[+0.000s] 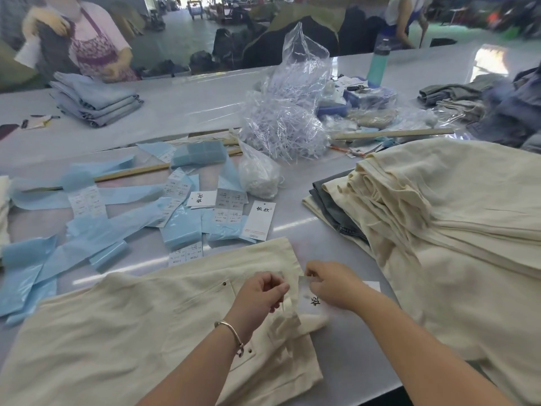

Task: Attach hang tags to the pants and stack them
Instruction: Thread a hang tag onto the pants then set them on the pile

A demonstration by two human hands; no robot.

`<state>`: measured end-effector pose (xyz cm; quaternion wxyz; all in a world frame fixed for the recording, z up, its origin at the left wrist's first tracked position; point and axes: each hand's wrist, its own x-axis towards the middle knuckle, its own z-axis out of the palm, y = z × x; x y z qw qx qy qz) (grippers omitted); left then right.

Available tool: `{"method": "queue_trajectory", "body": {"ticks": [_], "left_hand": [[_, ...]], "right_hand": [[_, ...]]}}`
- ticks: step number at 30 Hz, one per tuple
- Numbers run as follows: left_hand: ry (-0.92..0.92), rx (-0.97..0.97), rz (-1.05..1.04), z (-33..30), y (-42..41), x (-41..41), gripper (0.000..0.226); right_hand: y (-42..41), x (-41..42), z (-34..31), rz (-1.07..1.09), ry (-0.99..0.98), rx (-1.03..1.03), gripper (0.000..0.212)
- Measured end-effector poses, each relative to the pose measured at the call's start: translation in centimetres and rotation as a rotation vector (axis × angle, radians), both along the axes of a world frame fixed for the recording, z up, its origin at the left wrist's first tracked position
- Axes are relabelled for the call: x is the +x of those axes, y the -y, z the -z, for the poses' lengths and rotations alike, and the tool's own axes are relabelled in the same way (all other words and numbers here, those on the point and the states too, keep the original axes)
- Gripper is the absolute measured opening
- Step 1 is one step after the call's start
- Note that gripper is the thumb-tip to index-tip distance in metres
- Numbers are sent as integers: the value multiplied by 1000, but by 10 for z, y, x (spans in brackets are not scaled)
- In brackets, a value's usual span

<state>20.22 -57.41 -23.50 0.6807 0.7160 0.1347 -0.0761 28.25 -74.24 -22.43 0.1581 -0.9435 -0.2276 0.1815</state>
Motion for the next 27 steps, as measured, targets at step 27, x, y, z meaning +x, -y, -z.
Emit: {"method": "queue_trajectory", "body": {"ticks": [27], "left_hand": [[199,441,134,-10,5,-1,14]], "right_hand": [[8,-39,14,398,-451,1088,8]]}}
